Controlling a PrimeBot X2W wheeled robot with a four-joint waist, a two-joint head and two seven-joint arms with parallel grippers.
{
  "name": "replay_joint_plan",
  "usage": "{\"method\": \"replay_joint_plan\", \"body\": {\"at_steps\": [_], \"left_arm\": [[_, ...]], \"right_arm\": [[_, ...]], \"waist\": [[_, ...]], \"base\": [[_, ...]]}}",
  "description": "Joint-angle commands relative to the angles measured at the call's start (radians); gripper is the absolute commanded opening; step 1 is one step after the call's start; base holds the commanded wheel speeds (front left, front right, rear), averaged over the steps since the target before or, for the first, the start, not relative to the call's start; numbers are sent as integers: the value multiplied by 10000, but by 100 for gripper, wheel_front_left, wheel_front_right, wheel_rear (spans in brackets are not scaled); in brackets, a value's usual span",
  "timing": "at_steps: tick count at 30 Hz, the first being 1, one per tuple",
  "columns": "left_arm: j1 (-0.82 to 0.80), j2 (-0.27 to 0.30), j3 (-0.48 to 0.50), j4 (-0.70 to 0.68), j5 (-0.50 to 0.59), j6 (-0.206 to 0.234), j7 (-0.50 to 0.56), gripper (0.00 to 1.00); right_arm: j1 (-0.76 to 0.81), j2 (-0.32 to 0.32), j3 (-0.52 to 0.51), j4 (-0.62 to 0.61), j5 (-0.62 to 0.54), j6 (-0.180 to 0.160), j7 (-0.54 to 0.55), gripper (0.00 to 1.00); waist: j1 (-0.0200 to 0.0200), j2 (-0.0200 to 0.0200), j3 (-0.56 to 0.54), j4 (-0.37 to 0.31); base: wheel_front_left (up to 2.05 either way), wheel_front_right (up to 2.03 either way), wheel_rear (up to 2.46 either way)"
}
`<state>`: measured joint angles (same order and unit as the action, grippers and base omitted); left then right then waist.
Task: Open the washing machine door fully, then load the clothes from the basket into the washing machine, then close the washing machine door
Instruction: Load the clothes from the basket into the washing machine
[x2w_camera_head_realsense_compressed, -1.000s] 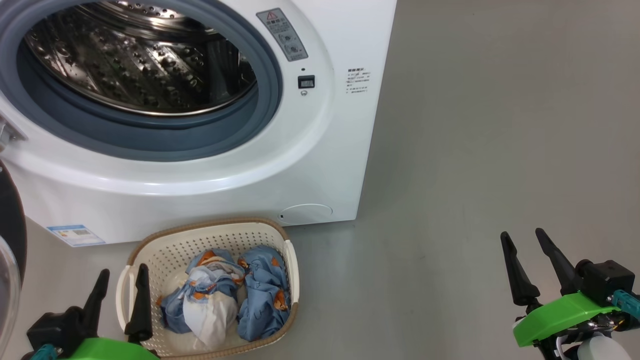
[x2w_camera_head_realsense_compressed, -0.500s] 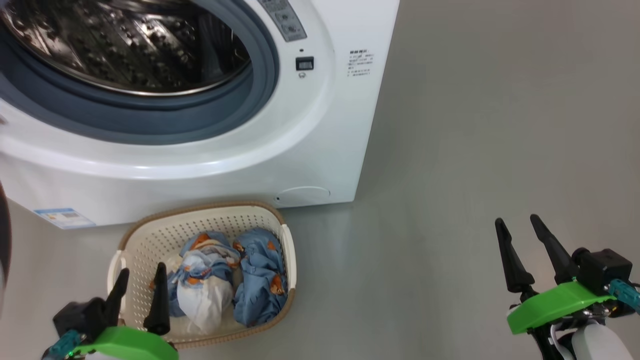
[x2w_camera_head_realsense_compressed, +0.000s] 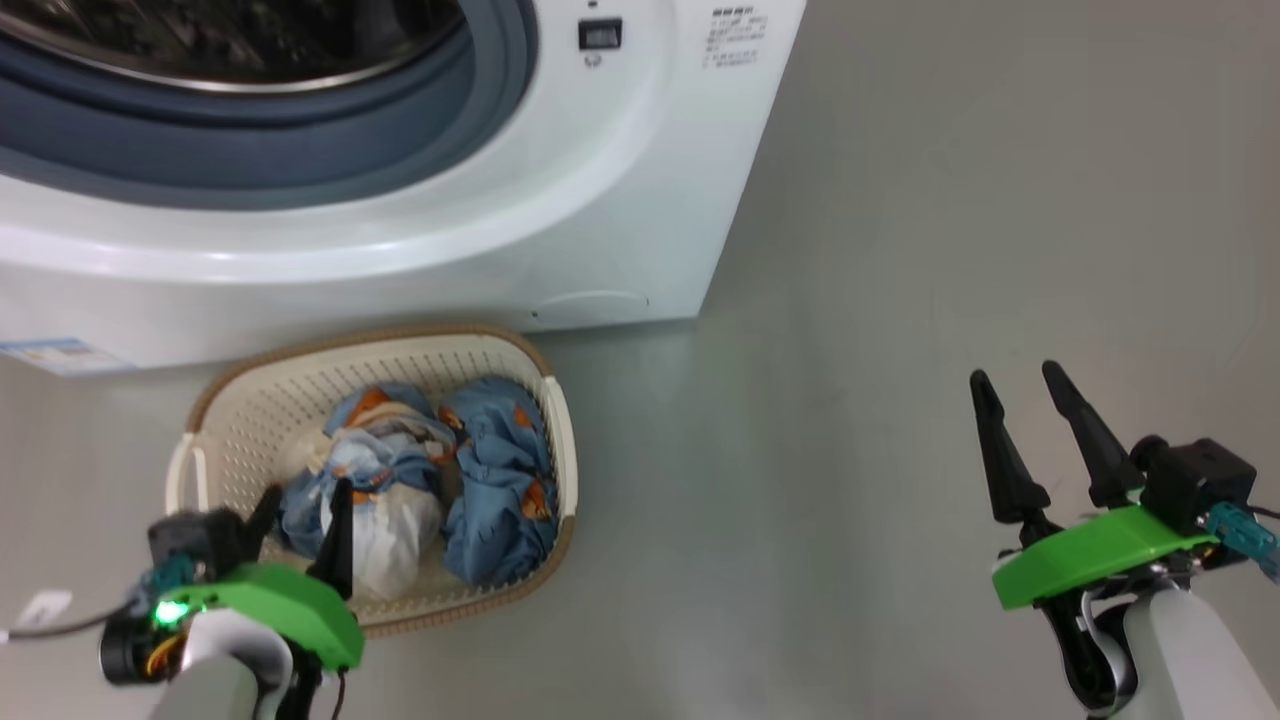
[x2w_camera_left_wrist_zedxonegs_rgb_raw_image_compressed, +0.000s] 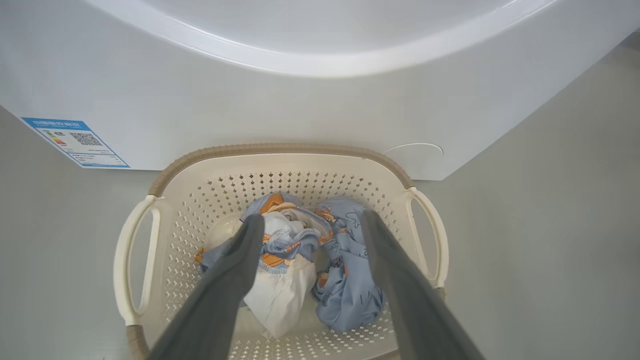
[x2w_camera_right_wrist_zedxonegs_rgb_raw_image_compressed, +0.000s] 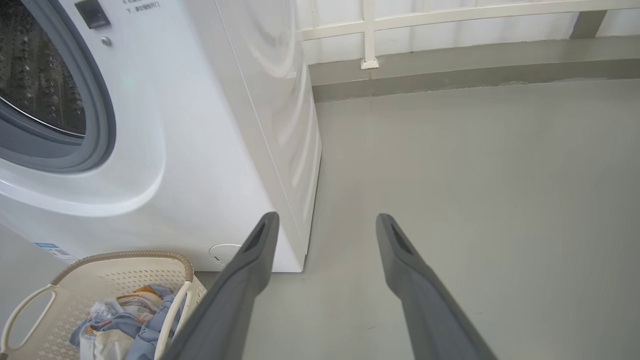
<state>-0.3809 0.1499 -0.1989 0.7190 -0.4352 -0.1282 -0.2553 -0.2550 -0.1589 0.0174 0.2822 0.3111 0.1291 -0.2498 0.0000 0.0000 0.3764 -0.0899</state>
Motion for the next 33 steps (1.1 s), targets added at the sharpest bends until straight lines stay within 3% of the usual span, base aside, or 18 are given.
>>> {"method": "replay_joint_plan", "body": {"at_steps": [1, 18, 33], "left_arm": [[-320, 365, 179, 58, -115, -25, -65, 100], [-3702, 934, -1972, 3885, -1310, -25, -32, 100], [-5276, 1523, -3328, 5014, -1996, -25, 443, 100]], "right_arm": [[-164, -18, 231, -265, 12, 16, -120, 100], [-1185, 108, 608, -611, 19, 16, -120, 100], [-1665, 209, 1002, -1019, 7, 16, -120, 100]], "waist": [[0, 0, 599, -34], [0, 0, 2796, -326], [0, 0, 4023, -603]], "base": [[0, 0, 0], [0, 0, 0], [0, 0, 0]]}}
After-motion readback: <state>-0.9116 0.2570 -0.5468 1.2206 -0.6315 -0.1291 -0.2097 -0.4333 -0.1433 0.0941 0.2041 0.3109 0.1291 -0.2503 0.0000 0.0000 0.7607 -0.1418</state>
